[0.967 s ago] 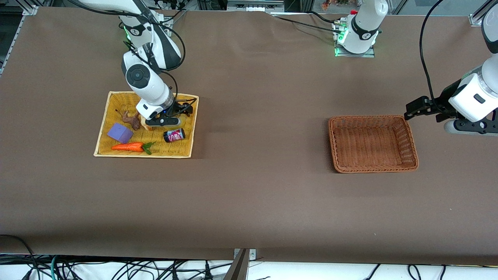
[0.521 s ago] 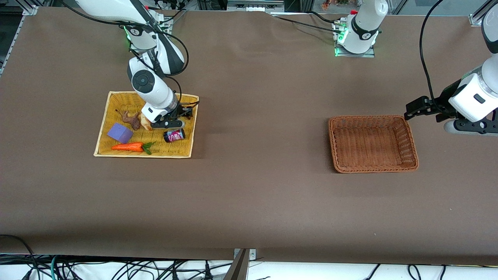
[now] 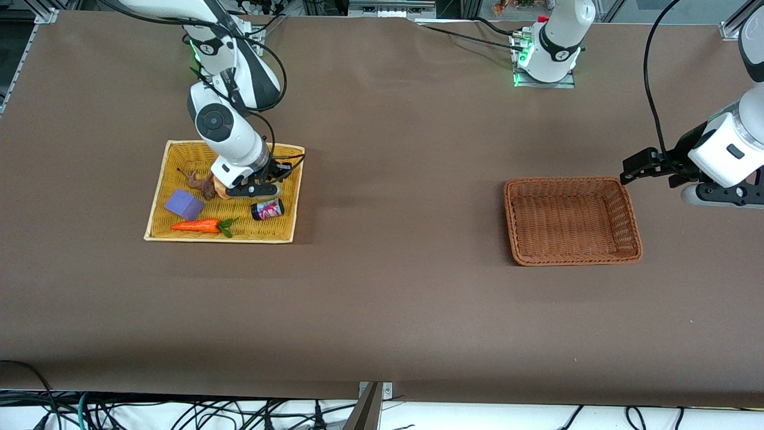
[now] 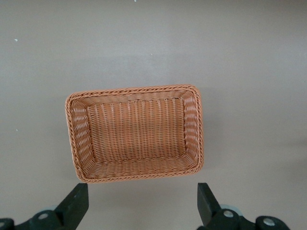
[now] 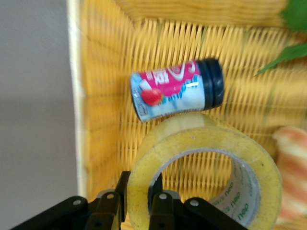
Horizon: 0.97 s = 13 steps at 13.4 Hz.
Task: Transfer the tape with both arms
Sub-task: 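Close the right gripper on the tape roll's rim, then lift the tape roll and carry it toward the wicker basket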
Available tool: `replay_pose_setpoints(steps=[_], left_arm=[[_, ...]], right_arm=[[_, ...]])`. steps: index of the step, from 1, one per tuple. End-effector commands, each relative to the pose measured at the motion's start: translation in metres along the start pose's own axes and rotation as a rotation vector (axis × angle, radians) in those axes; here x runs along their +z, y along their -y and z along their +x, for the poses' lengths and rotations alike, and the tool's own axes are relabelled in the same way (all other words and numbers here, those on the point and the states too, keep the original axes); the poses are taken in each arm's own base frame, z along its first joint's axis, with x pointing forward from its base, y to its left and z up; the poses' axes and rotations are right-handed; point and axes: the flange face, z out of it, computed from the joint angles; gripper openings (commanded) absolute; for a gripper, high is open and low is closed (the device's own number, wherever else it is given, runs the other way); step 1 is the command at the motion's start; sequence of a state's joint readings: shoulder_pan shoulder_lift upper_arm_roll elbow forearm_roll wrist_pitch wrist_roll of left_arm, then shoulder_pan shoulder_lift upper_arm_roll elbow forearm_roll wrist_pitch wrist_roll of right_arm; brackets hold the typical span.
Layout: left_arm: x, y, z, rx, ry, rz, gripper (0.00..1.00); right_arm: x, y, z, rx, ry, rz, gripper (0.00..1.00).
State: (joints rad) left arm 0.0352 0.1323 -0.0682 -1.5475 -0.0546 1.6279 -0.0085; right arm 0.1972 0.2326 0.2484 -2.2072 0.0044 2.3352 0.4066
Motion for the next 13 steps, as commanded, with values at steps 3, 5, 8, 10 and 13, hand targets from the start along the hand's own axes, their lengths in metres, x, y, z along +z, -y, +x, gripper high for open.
replay_pose_setpoints(steps=[3, 5, 8, 10, 13], left_arm=[[-0.007, 0.001, 0.002, 0.015, -0.008, -0.023, 1.00], [-0.007, 0.001, 0.002, 0.015, -0.008, -0.023, 1.00], [-0.007, 0.001, 0.002, 0.014, -0.006, -0.023, 1.00], [-0.007, 0.001, 0.002, 0.015, -0.006, -0.023, 1.00], [-0.006, 0.000, 0.002, 0.017, -0.006, -0.023, 1.00]], right_arm=[[-0.115, 0.062, 0.020, -0.025, -0.007, 0.002, 0.00], [-0.120, 0.117, 0.011, 0.016, -0.013, 0.019, 0.00], [-0.099, 0.215, -0.001, 0.112, -0.003, 0.045, 0.00], [-0.064, 0.274, -0.012, 0.186, -0.017, 0.020, 0.00], [-0.015, 0.345, -0.025, 0.260, -0.060, 0.036, 0.00]])
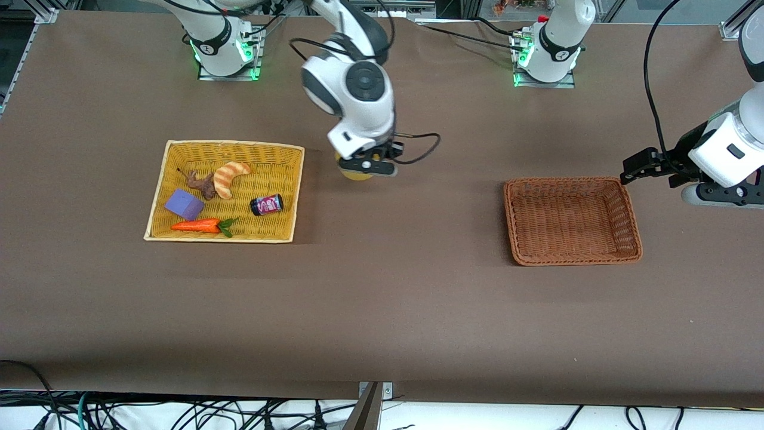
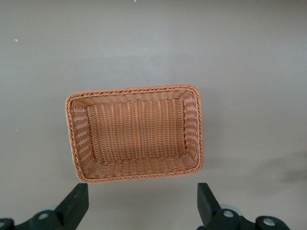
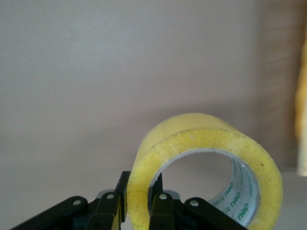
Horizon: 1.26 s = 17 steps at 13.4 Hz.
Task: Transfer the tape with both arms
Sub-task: 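Lift the tape roll and carry it toward the wicker basket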
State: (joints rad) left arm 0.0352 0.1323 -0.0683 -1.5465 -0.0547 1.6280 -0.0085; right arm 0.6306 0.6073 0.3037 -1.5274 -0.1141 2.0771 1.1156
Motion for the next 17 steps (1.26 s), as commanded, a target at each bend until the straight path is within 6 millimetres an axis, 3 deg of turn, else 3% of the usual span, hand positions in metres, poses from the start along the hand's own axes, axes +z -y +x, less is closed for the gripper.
replay_pose_setpoints(steps=[1, 3, 5, 7, 9, 11, 12, 14, 16, 17], left_arm=[[-0.006, 0.000, 0.002, 0.017, -0.005, -0.023, 1.00], [-0.007, 0.001, 0.002, 0.015, -0.007, -0.023, 1.00], [-0.006, 0.001, 0.002, 0.015, -0.005, -0.023, 1.00], [-0.007, 0.001, 0.002, 0.014, -0.007, -0.023, 1.00], [-0.007, 0.000, 0.002, 0.011, -0.007, -0.023, 1.00], [-0.008, 0.000, 0.001, 0.008, -0.008, -0.024, 1.00], [-0.006, -0.001, 0.001, 0.015, -0.002, -0.026, 1.00], [-0.005, -0.002, 0.000, 0.018, 0.007, -0.026, 1.00], [-0.001, -0.014, 0.000, 0.035, 0.021, -0.026, 1.00], [0.006, -0.029, -0.004, 0.064, 0.064, -0.024, 1.00]], right_arm=[[0.037, 0.056, -0.005, 0.077, -0.024, 0.062, 0.00], [0.061, 0.075, -0.019, 0.113, -0.042, 0.105, 0.00], [0.083, 0.082, -0.030, 0.119, -0.044, 0.110, 0.00], [0.103, 0.081, -0.026, 0.111, -0.075, 0.111, 0.00], [0.106, 0.080, -0.023, 0.111, -0.079, 0.113, 0.03], [0.101, 0.076, -0.012, 0.117, -0.091, 0.115, 0.76], [0.097, 0.075, -0.008, 0.121, -0.092, 0.118, 0.99], [0.078, 0.067, 0.005, 0.129, -0.099, 0.106, 1.00], [0.034, 0.050, 0.036, 0.115, -0.081, 0.088, 1.00], [0.015, 0.035, 0.057, 0.088, -0.061, 0.065, 1.00]])
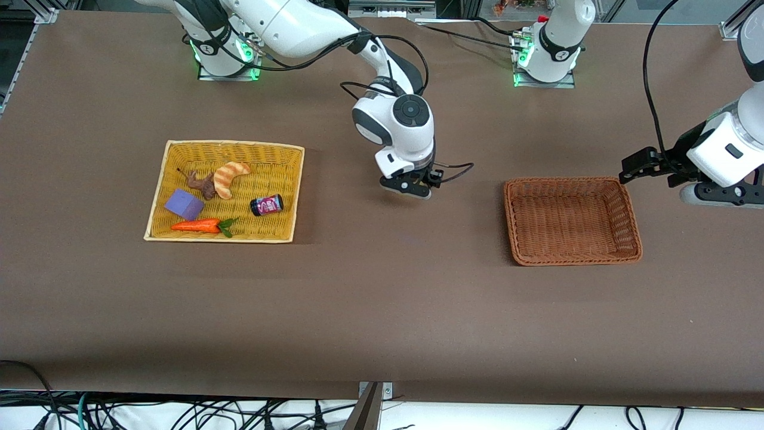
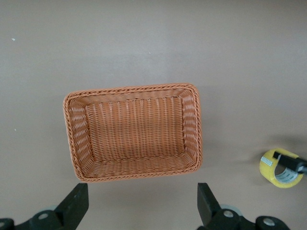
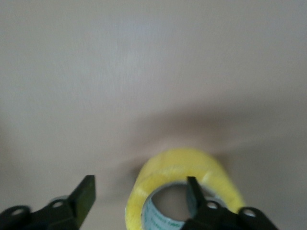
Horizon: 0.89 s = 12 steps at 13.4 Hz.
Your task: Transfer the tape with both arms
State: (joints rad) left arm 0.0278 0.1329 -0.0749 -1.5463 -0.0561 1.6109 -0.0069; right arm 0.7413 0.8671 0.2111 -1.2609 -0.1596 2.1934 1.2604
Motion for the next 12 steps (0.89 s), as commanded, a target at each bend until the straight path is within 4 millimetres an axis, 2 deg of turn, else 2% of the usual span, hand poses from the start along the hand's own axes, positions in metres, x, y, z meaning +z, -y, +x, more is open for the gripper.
replay_pose_setpoints(steps=[1, 2, 4, 6, 8, 9, 10, 12], left_arm=[[0.009, -0.037, -0.005, 0.077, 0.076, -0.020, 1.00], [0.019, -0.057, -0.004, 0.110, 0.098, -0.016, 1.00], [0.039, -0.110, -0.010, 0.194, 0.139, -0.007, 1.00], [0.067, -0.167, -0.012, 0.279, 0.179, -0.008, 1.00], [0.107, -0.216, -0.013, 0.331, 0.222, -0.066, 1.00], [0.139, -0.240, -0.015, 0.365, 0.271, -0.056, 1.00], [0.172, -0.258, -0.017, 0.387, 0.320, -0.049, 1.00], [0.212, -0.303, -0.031, 0.457, 0.332, -0.021, 1.00]], right_arm=[[-0.072, -0.021, 0.053, -0.082, 0.049, -0.022, 1.00], [-0.098, -0.036, 0.076, -0.113, 0.071, -0.025, 1.00], [-0.156, -0.073, 0.118, -0.191, 0.087, -0.023, 1.00], [-0.216, -0.117, 0.147, -0.301, 0.112, -0.025, 1.00], [-0.272, -0.190, 0.182, -0.368, 0.135, -0.029, 1.00], [-0.302, -0.229, 0.191, -0.409, 0.136, -0.038, 1.00], [-0.327, -0.268, 0.199, -0.423, 0.139, -0.049, 1.00], [-0.372, -0.338, 0.204, -0.457, 0.137, -0.061, 1.00]])
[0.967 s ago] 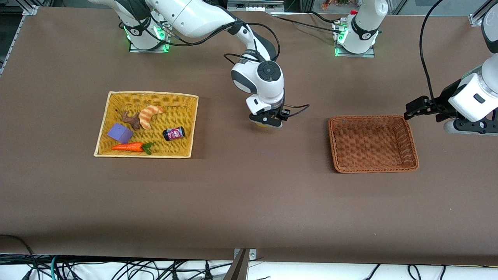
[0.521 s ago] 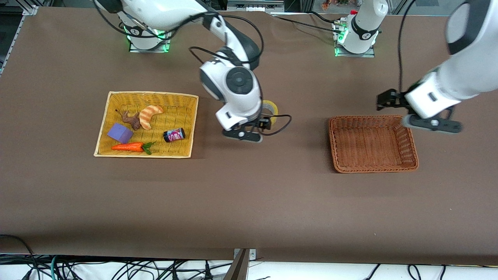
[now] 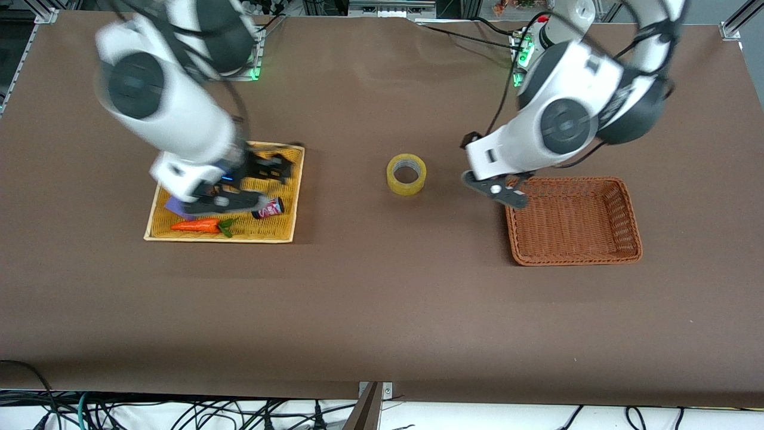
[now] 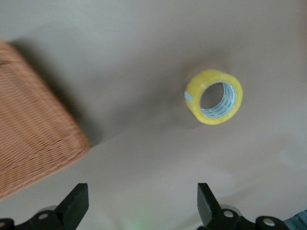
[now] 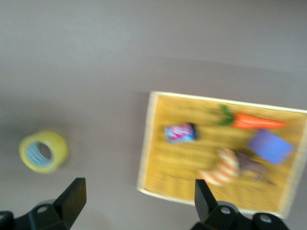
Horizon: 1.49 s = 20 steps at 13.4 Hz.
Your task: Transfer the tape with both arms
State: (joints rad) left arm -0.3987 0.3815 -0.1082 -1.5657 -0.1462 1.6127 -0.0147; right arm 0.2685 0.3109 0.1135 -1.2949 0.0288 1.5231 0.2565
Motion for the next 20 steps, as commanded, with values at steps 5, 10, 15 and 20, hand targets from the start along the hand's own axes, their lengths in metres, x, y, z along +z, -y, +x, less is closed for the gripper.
replay_pose_setpoints(steps=[5, 10, 15, 20], left_arm=[[0.131, -0.088, 0.047, 0.134, -0.050, 0.053, 1.00], [0.204, -0.121, 0.042, 0.081, -0.171, 0.147, 1.00], [0.240, -0.114, 0.060, 0.213, -0.212, 0.271, 0.99], [0.223, -0.096, 0.062, 0.378, -0.188, 0.295, 0.00]], right_arm=[[-0.063, -0.149, -0.085, -0.045, -0.037, -0.007, 1.00], [-0.063, -0.190, -0.094, -0.028, -0.066, -0.042, 1.00], [-0.058, -0.198, -0.086, -0.004, -0.062, -0.039, 1.00], [-0.061, -0.205, -0.085, 0.001, -0.067, -0.055, 1.00]])
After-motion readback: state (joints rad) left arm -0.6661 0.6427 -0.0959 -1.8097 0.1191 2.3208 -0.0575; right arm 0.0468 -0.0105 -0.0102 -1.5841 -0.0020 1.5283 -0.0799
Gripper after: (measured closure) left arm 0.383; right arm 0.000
